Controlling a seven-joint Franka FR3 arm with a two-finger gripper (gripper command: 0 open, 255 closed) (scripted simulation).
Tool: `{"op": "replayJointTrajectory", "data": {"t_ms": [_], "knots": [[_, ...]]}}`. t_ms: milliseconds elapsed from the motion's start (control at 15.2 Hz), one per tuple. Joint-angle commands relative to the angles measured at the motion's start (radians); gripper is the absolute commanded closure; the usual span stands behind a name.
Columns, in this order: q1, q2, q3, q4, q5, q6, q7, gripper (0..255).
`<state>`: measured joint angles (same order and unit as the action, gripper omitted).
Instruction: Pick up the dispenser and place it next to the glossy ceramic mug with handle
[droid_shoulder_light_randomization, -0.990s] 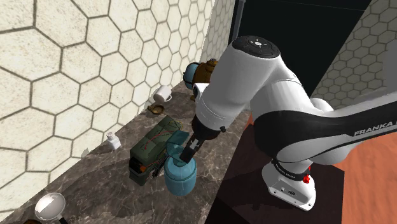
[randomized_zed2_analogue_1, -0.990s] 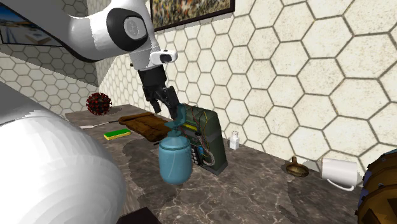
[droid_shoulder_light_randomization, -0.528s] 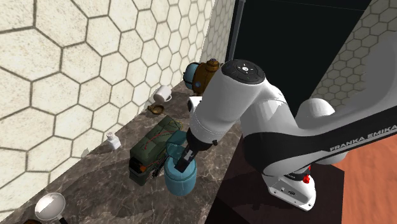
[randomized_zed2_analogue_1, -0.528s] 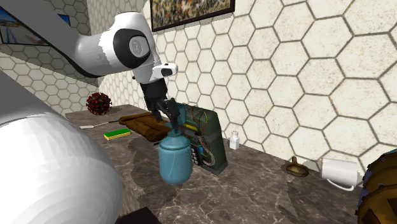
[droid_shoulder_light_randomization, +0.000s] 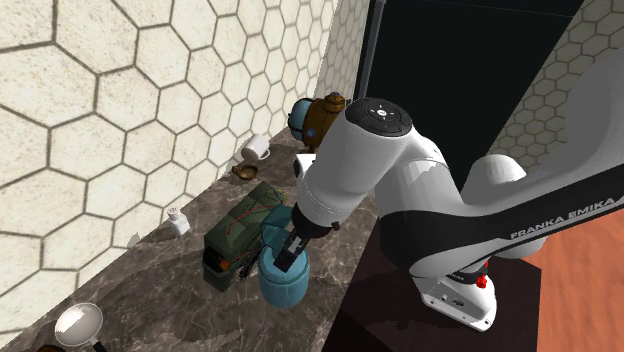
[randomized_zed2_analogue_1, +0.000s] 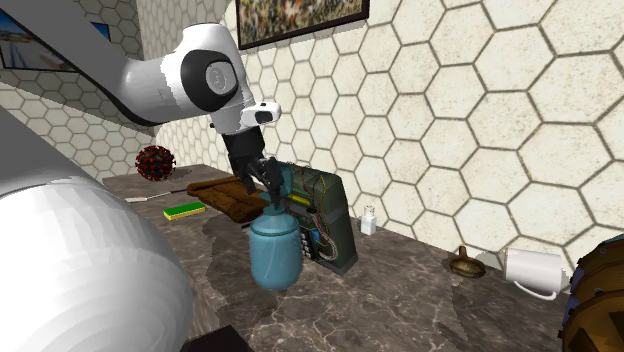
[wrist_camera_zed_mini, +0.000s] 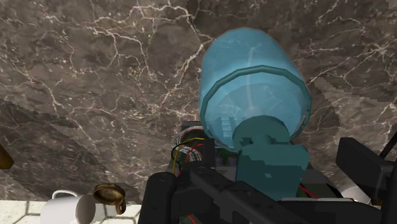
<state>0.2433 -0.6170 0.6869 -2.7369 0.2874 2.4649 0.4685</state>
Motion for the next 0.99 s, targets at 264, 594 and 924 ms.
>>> {"op": "replayJointTrajectory", "data": {"t_ms": [264, 594, 924], "knots": [[0.000, 0.000, 0.000, 0.000, 0.000, 0.000, 0.000, 255], [0.000, 0.000, 0.000, 0.000, 0.000, 0.000, 0.000, 255], [0.009, -0.044, -0.035, 0.040, -0.005, -0.084, -0.014, 255]]}}
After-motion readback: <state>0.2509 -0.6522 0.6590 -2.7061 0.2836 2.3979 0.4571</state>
